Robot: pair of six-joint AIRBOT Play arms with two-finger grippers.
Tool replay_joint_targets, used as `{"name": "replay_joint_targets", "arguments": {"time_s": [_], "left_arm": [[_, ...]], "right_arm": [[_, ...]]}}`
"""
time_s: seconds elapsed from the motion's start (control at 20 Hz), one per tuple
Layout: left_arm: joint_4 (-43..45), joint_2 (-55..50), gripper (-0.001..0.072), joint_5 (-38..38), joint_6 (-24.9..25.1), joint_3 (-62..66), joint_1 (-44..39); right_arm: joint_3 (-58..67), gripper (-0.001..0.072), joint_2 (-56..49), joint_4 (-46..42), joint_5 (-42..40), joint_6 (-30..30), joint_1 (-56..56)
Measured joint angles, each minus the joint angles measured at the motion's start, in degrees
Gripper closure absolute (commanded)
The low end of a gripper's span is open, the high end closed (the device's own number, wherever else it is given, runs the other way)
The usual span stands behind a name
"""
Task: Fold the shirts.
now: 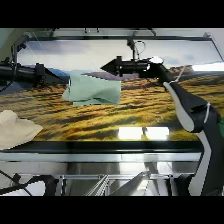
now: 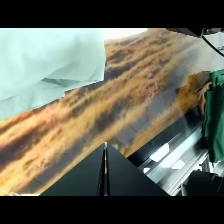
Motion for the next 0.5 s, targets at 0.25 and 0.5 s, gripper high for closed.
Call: {"name": "replay_joint_targets", "arguments": {"time_s": [0.25,0.5], "left_arm": [[-0.83,8.17,0.0691,-0.74,1.44,-11.61,3.19],[-1.22,17.31,0.0342,1.57,1.97,-25.18,6.32]], "right_arm": [[-14.80,0.0608,9.68,-14.69,4.11,5.79,-5.97],[-26.32,0.0197,14.03,-22.88,-8.33,9.79,-5.31]]}}
